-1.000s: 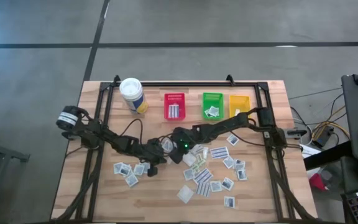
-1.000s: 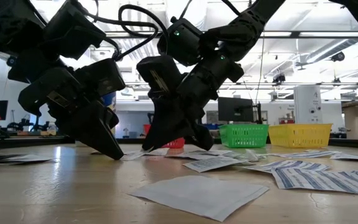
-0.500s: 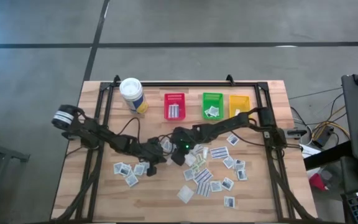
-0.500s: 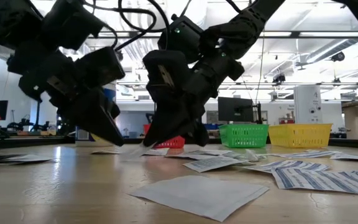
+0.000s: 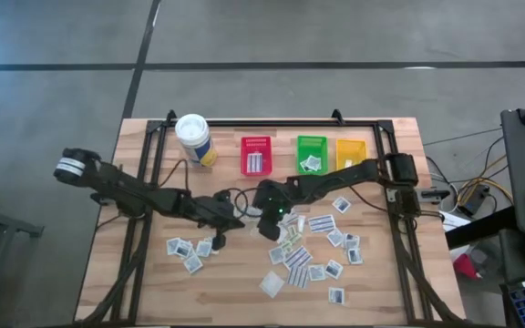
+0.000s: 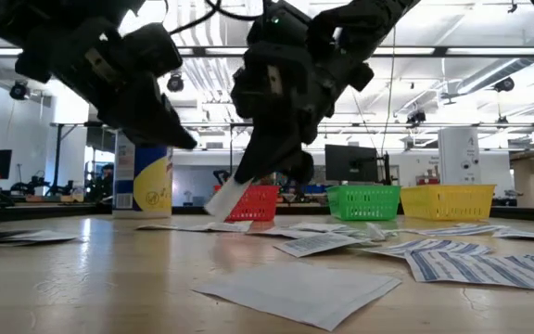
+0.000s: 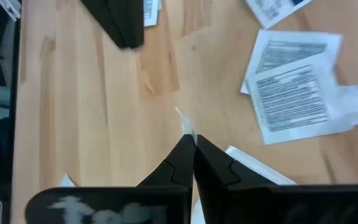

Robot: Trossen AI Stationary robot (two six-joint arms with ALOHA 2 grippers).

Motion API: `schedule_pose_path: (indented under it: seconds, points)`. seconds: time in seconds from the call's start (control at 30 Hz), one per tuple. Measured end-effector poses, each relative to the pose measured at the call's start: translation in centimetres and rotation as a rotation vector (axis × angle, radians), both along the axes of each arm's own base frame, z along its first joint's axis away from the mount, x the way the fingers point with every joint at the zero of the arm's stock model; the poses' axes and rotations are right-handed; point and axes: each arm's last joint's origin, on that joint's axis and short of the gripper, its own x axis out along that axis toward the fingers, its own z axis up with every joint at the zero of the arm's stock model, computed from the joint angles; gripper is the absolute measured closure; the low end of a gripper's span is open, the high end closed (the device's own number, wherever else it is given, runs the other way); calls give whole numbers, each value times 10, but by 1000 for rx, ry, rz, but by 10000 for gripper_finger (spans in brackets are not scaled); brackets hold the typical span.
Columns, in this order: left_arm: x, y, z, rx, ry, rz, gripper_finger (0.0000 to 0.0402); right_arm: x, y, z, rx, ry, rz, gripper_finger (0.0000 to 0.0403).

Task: Pick & Place First Aid Supplies
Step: Put the green bandage in the yellow bin

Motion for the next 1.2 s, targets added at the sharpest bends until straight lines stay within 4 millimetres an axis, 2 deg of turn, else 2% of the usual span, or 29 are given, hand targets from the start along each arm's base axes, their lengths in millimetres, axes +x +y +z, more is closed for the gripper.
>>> schedule_pose_path:
  seconds: [0.13,0.37,0.9,1.2]
  points:
    - [-6,7,11,7,-21,18,401,-10,-7,11,-24,-25,3,395]
    - [-16,20,21,10,-13,64,401,-43,-24,24,-114,-21,-75,395]
    - [-17,40,24,44,-11,154,401,-154,-74,52,-268,-64,-458,394]
    - [-18,53,24,46,-4,206,401,-205,-96,67,-363,-144,-684,394]
